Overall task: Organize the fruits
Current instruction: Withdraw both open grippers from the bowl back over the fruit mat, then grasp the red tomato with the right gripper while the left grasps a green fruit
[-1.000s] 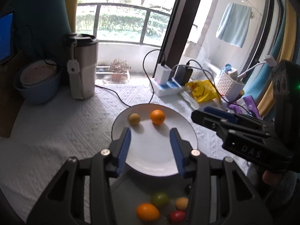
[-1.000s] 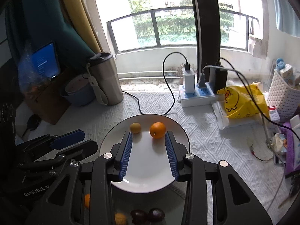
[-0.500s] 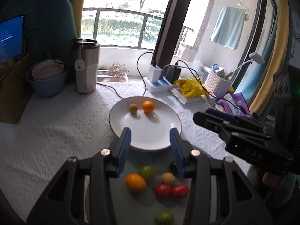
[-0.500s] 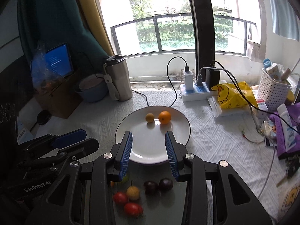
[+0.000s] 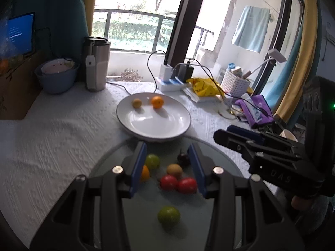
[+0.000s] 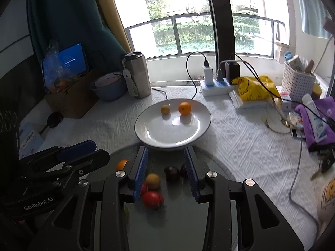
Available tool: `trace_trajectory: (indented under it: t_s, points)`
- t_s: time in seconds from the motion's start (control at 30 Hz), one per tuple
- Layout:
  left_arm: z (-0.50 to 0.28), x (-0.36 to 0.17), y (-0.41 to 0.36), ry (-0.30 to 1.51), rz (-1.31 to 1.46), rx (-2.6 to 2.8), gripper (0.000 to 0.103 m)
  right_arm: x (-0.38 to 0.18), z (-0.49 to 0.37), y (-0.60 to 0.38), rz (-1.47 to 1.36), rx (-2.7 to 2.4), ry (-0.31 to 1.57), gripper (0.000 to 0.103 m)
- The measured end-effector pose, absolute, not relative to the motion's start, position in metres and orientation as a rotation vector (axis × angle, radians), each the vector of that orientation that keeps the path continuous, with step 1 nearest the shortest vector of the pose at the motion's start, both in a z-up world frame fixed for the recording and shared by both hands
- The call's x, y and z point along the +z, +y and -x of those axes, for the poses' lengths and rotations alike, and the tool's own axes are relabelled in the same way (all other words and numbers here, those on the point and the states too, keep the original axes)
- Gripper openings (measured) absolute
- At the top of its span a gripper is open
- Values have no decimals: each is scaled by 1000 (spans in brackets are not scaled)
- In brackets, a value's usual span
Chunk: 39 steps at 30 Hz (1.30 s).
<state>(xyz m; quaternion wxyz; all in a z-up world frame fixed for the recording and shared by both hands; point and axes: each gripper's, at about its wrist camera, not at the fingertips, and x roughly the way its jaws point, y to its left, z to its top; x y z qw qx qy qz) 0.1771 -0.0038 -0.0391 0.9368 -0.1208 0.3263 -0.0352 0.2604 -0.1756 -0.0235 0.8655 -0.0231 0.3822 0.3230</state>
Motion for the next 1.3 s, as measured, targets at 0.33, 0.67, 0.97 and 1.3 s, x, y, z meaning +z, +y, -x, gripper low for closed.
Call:
trace_trajectory:
  t_s: [0.33, 0.67, 0.97, 1.3]
  points:
    - [-155, -69, -22, 713, 234, -58, 45, -49, -241, -188, 41, 694, 841, 39]
    - [-141, -94, -22, 740, 273, -27, 45, -78, -234, -183, 49, 733, 895, 39]
    - [-148, -111, -27, 800, 259, -21, 45, -97, -238, -173, 47, 764, 953, 43]
    - [-152, -119, -30, 831, 205, -40, 44, -105, -242, -161, 85, 798, 978, 44]
